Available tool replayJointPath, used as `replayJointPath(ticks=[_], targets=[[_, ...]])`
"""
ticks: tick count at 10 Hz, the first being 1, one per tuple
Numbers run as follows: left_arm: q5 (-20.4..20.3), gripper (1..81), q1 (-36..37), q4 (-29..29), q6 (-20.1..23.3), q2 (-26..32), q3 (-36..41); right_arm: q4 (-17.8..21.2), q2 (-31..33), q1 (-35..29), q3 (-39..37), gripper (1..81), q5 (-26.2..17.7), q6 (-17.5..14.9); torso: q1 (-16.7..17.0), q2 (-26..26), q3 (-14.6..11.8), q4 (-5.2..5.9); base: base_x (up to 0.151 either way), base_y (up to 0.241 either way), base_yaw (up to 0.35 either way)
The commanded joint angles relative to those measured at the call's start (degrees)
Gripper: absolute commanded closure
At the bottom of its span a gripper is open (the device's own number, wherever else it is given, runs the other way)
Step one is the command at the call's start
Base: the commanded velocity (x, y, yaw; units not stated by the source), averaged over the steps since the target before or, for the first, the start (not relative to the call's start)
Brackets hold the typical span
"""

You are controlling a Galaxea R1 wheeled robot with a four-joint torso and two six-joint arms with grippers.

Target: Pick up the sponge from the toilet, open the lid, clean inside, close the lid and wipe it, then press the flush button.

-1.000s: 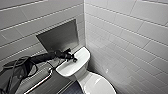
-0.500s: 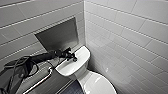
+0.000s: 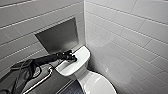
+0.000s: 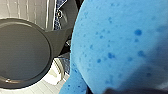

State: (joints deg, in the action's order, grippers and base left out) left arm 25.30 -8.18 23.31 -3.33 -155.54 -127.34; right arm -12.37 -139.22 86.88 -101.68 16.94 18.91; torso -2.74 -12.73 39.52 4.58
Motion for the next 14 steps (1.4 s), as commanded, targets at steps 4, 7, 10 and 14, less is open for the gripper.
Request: replayJointPath(ticks=[4,7,10,14], targets=[[-2.80,81.1,2.86,-6.08,0.87,1.37,-9.07,-1.34,0.14,1.33,0.62,81.1,-3.32,-0.19,0.11,-0.04,-0.02,0.00,0.000,0.000,0.000],[-2.71,81.1,1.80,-6.70,0.60,3.91,-8.37,-1.43,-0.56,1.33,0.09,81.1,-3.32,-0.27,0.17,-0.11,-0.09,0.00,0.000,0.000,0.000],[-2.62,81.1,5.05,-5.91,0.08,12.97,4.91,-1.43,-0.91,1.15,0.27,81.1,-3.32,-0.36,0.19,-0.13,-0.11,-0.02,0.000,0.000,0.000],[-1.92,81.1,10.15,-4.06,-3.35,16.31,15.01,-1.43,-1.09,1.24,0.27,81.1,-3.32,-0.45,0.09,-0.04,-0.04,-0.11,0.000,0.000,0.000]])
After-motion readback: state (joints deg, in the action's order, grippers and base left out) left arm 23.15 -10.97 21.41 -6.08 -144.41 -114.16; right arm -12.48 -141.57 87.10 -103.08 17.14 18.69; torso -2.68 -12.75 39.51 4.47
